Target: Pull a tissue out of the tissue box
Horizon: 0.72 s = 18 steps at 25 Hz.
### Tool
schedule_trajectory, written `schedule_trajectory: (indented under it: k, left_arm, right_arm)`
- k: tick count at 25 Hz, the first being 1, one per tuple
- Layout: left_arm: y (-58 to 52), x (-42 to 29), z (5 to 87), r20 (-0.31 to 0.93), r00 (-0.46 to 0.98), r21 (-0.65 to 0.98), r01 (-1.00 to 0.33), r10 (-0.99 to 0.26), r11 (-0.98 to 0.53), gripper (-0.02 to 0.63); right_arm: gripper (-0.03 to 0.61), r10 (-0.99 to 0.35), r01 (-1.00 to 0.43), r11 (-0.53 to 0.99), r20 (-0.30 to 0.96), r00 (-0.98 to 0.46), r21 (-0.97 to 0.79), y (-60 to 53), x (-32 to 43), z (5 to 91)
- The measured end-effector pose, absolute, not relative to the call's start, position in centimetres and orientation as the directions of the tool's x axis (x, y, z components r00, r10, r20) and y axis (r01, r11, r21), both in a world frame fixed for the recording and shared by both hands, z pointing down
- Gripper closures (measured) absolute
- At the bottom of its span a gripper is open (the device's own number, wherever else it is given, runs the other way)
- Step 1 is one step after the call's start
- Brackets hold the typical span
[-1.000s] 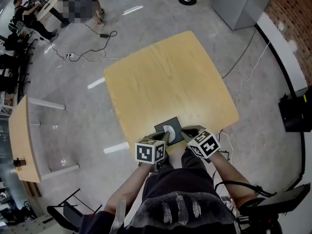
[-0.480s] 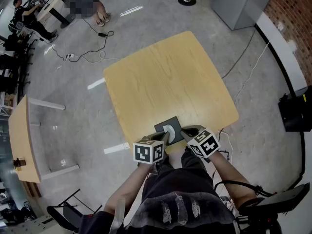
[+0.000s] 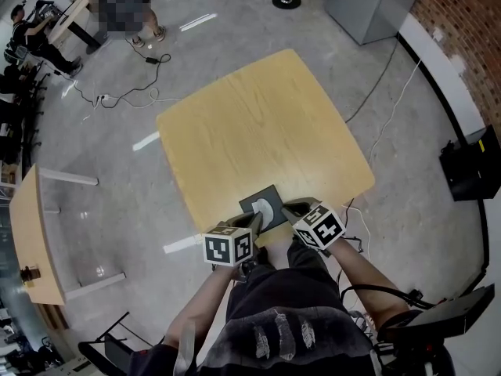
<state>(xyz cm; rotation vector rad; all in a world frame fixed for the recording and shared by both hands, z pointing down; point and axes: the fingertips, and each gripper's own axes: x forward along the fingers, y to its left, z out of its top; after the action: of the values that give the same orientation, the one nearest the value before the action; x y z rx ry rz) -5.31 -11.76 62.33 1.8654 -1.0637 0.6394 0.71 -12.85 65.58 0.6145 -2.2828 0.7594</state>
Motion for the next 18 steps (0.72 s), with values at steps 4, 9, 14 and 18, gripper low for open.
schedule_trajectory:
  k: [4, 9, 14, 18]
  left_arm:
    - [-11.8, -6.1, 61.1, 0.748, 0.502, 0.433, -0.865, -0.433, -0.254, 0.609]
    - [-11.6, -6.4, 60.8, 0.745, 0.511, 0.442, -0.860, -0.429, -0.255, 0.609]
    - [-11.5, -6.2, 60.5, 0.739, 0.510, 0.438, -0.860, -0.440, -0.263, 0.609]
    - [-11.7, -5.7, 60.9, 0.740, 0.511, 0.434, -0.860, -0.437, -0.270, 0.609]
  right_arm:
    - [0.578, -0.220, -0.591, 0.724, 0.694, -0.685, -0.355, -13.0, -0.2, 65.1]
    - [0.578, -0.220, -0.603, 0.715, 0.704, -0.676, -0.355, -12.8, -0.1, 64.9]
    - [0.578, -0.226, -0.606, 0.711, 0.701, -0.676, -0.356, -12.6, 0.2, 65.0]
    - [0.578, -0.224, -0.608, 0.711, 0.707, -0.671, -0.352, -12.7, 0.8, 65.5]
